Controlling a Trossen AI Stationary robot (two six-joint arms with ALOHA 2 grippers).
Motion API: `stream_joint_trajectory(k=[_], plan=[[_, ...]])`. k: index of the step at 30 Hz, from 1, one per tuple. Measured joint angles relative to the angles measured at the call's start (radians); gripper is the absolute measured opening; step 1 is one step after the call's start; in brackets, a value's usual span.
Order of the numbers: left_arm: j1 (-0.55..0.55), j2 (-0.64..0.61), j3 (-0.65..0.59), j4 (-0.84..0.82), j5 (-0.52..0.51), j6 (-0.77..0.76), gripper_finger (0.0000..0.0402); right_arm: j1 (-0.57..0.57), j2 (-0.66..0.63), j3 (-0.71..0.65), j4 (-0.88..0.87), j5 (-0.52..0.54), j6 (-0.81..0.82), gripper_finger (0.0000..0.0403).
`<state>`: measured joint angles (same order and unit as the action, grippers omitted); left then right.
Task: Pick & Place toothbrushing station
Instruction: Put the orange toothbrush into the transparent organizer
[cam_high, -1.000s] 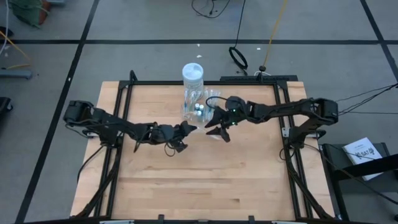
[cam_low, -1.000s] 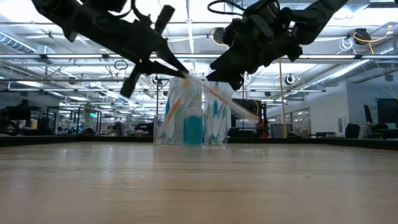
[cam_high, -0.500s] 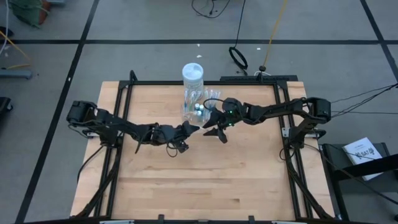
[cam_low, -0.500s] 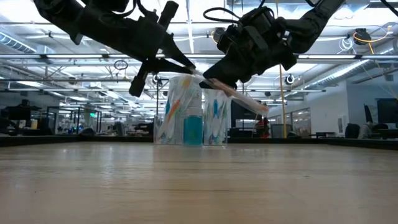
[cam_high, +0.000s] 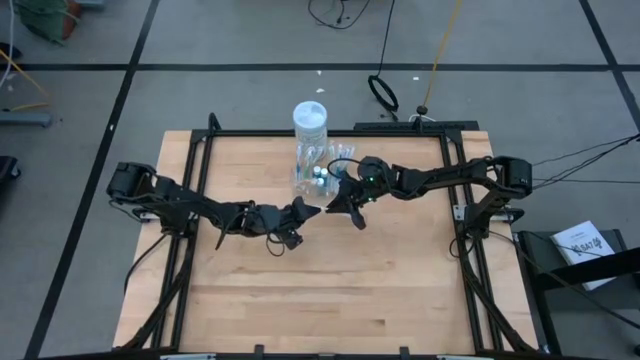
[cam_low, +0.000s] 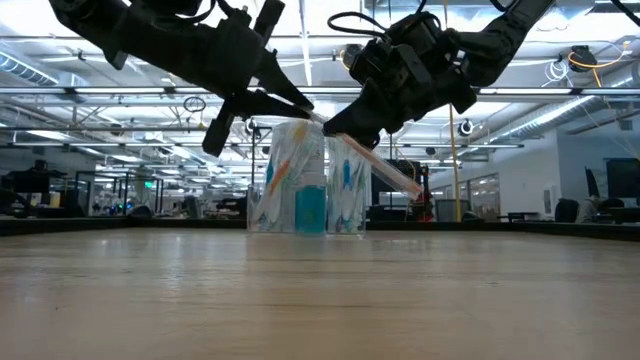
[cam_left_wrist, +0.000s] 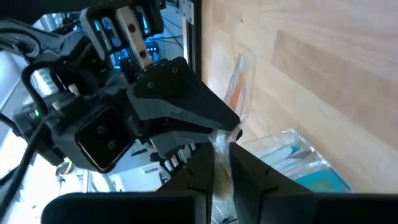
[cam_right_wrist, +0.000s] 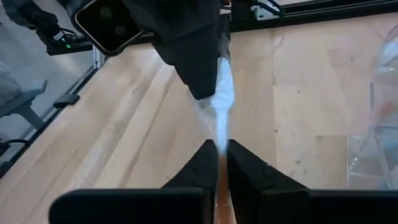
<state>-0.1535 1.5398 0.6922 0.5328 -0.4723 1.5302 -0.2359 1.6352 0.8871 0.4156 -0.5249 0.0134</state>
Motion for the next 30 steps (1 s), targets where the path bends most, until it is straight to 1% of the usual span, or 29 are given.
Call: stream_joint_trajectory(k=[2,7,12,15,19,21,25,30], plan=[[0.0,0.0,0.0,0.001,0.003,-0.027,0.0037,0.0,0.0,0.0,-0.001,0.002,0.0,0.0012],[0.0,0.0,0.0,0.001,0.002,-0.129,0.0037,0.0,0.0,0.0,-0.001,0.001,0.0,0.0031],[0.0,0.0,0.0,0.002,0.003,-0.242,0.0038,-0.002,0.0,0.0,-0.002,0.001,0.001,0.0012],[0.0,0.0,0.0,0.004,0.002,-0.305,0.0038,-0.012,0.0,0.0,-0.002,0.0,0.001,0.0012],[0.004,0.0,0.0,0.005,-0.002,-0.363,0.0041,-0.04,0.0,0.0,0.001,-0.006,0.0,0.0023],[0.01,0.0,0.0,0.007,-0.003,-0.365,0.0052,-0.055,0.0,0.0,0.002,-0.012,0.0,0.0022],[0.017,0.0,0.0,0.016,0.004,-0.364,0.0089,-0.079,0.0,0.0,-0.009,0.0,-0.001,0.0012],[0.021,-0.001,0.0,0.015,0.005,-0.389,0.0141,-0.09,0.0,0.0,-0.019,-0.003,-0.003,0.0019]])
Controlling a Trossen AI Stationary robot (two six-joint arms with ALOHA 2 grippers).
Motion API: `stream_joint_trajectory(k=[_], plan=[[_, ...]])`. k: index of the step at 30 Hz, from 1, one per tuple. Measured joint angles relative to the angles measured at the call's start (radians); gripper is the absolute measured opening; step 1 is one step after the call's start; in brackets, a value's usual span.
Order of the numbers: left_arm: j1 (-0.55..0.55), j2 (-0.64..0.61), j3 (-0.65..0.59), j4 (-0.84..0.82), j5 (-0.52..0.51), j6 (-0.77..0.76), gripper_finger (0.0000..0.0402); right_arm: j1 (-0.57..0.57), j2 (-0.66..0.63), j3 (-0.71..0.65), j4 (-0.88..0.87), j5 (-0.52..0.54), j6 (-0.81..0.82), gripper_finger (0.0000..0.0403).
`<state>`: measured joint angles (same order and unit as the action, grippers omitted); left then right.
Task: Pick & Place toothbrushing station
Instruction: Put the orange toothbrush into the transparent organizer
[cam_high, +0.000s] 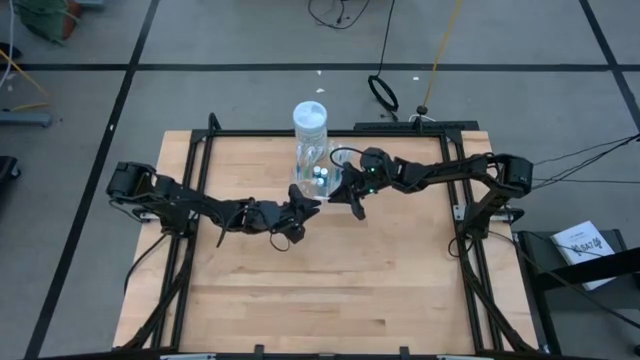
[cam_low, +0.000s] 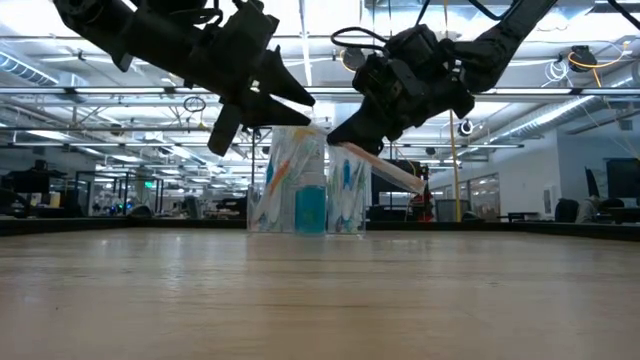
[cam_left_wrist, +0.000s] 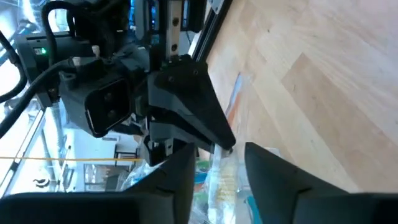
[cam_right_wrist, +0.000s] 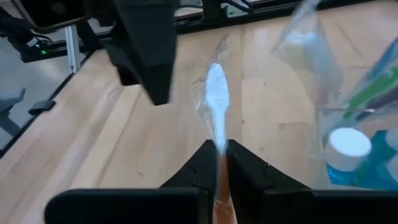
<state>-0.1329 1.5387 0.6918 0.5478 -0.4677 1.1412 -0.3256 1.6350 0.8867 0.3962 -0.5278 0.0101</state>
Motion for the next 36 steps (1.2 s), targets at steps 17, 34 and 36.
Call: stream_joint_trajectory(k=[17,34,36], plan=[[-0.062,0.0,0.0,0.223,-0.005,-0.105,0.0207,0.017,-0.203,-0.012,-0.01,0.079,-0.137,0.0015],[-0.064,0.0,0.0,0.224,-0.031,-0.1,0.0207,0.072,0.144,-0.222,1.169,0.453,-0.154,0.0014],[-0.064,0.0,0.0,0.223,-0.031,-0.1,0.0207,0.064,0.185,-0.19,1.161,0.49,-0.145,0.0014]])
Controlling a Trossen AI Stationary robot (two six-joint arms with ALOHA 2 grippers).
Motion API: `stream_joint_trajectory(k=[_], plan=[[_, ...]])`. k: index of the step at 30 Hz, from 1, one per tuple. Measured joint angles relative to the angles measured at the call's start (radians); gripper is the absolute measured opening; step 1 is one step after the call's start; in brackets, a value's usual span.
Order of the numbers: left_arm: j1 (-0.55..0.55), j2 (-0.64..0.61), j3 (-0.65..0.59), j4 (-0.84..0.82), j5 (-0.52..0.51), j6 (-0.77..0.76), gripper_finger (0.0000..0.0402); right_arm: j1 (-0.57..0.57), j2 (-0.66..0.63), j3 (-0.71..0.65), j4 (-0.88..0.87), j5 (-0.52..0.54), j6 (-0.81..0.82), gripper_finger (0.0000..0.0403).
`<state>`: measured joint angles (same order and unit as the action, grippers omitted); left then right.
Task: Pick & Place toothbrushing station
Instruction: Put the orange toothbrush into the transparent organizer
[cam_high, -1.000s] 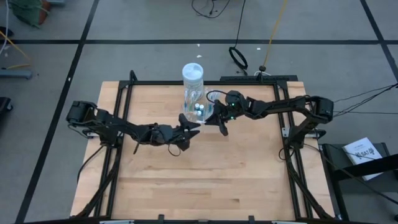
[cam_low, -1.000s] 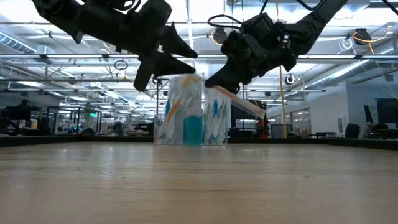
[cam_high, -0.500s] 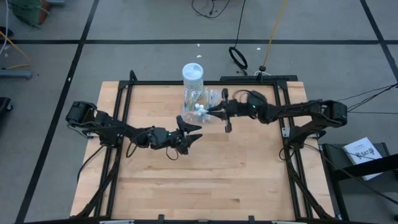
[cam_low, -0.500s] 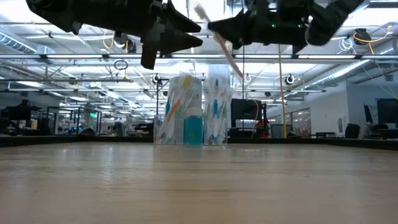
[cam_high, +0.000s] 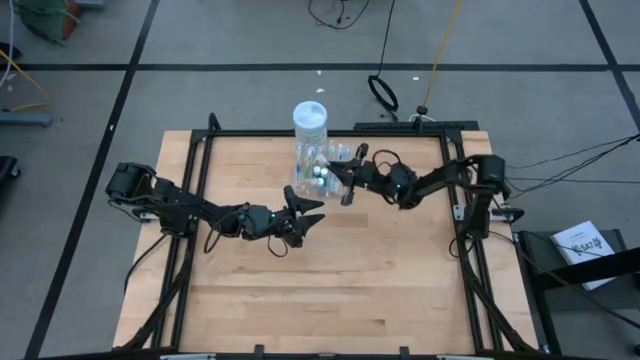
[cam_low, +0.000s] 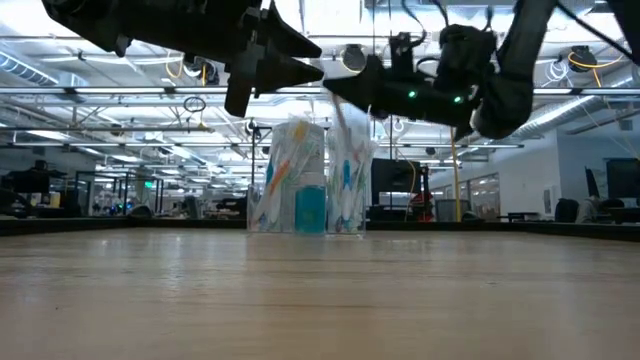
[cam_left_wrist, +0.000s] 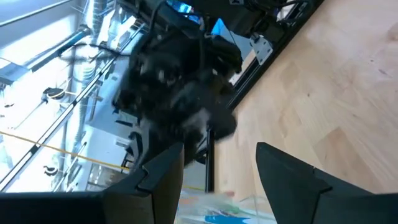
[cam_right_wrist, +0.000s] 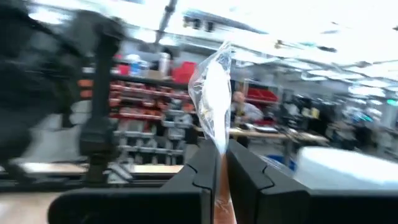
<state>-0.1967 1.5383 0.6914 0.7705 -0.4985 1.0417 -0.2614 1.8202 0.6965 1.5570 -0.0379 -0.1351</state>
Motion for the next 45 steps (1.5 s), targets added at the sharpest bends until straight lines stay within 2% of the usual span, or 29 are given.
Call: stream_joint_trajectory(k=[6,15,22,36,45], plan=[[0.0,0.0,0.0,-0.01,0.0,-0.001,0.0207,-0.023,0.112,0.074,0.005,0.052,0.029,0.0014],[0.0,0.0,0.0,-0.018,-0.001,-0.001,0.0207,-0.02,0.16,0.059,-0.01,0.259,0.034,0.0014],[0.0,0.0,0.0,-0.019,-0.001,-0.001,0.0207,0.025,0.151,0.004,0.009,0.455,-0.042,0.0015],[0.0,0.0,0.0,-0.019,-0.001,0.0,0.0207,0.09,0.148,-0.024,0.01,0.872,-0.005,0.0017],[0.0,0.0,0.0,-0.019,-0.001,-0.001,0.0207,0.106,0.148,-0.025,0.009,0.905,-0.015,0.0017]])
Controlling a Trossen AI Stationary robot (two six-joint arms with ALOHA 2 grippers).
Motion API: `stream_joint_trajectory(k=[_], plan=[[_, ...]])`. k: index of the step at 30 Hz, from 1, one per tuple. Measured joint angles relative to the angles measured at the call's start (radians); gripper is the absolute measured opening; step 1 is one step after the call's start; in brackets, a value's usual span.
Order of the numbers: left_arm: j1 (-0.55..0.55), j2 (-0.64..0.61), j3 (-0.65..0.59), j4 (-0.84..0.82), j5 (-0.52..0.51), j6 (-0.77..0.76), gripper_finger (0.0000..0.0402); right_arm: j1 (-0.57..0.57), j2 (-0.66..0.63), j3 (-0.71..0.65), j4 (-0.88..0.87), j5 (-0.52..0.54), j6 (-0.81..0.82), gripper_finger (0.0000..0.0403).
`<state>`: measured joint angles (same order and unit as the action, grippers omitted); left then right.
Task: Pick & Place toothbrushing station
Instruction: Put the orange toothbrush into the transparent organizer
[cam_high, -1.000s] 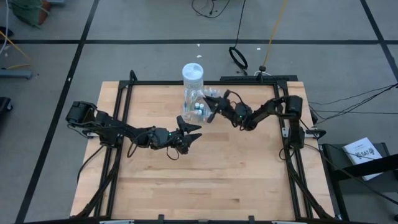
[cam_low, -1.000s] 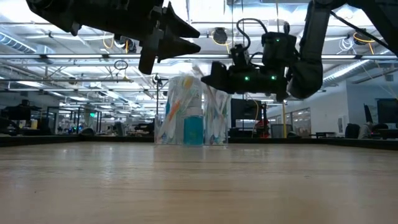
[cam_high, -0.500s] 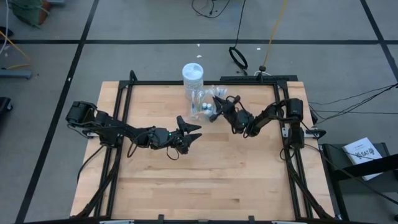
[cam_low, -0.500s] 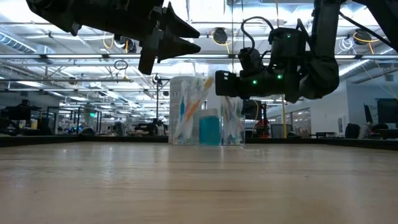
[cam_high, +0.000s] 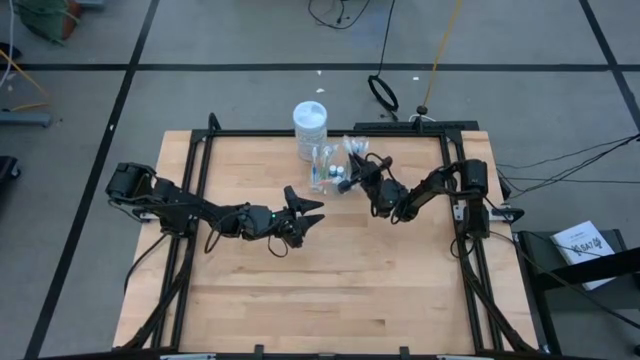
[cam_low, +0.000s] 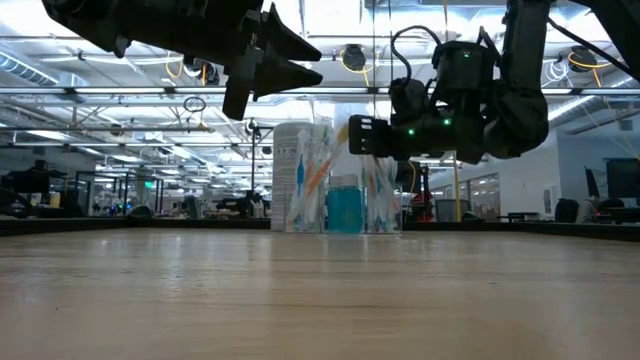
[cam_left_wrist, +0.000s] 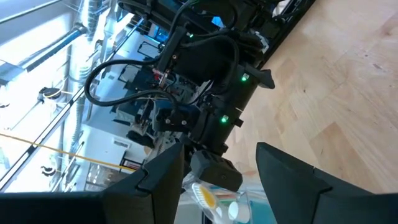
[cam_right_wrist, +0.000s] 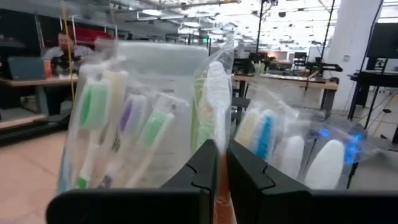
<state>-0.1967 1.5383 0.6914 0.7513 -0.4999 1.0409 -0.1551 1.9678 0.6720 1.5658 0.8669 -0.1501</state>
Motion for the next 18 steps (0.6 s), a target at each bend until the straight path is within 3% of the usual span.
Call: stream_joint_trajectory(k=[5,13,18], plan=[[0.0,0.0,0.0,0.0,0.0,0.001,0.0207,0.007,-0.002,0.0,-0.1,-0.003,0.021,0.0018],[0.0,0.0,0.0,0.0,0.0,0.0,0.0207,0.02,-0.002,0.0,-0.104,-0.001,-0.02,0.002],[0.0,0.0,0.0,0.0,0.0,0.0,0.0207,0.02,-0.001,0.0,-0.12,0.001,-0.08,0.0047]])
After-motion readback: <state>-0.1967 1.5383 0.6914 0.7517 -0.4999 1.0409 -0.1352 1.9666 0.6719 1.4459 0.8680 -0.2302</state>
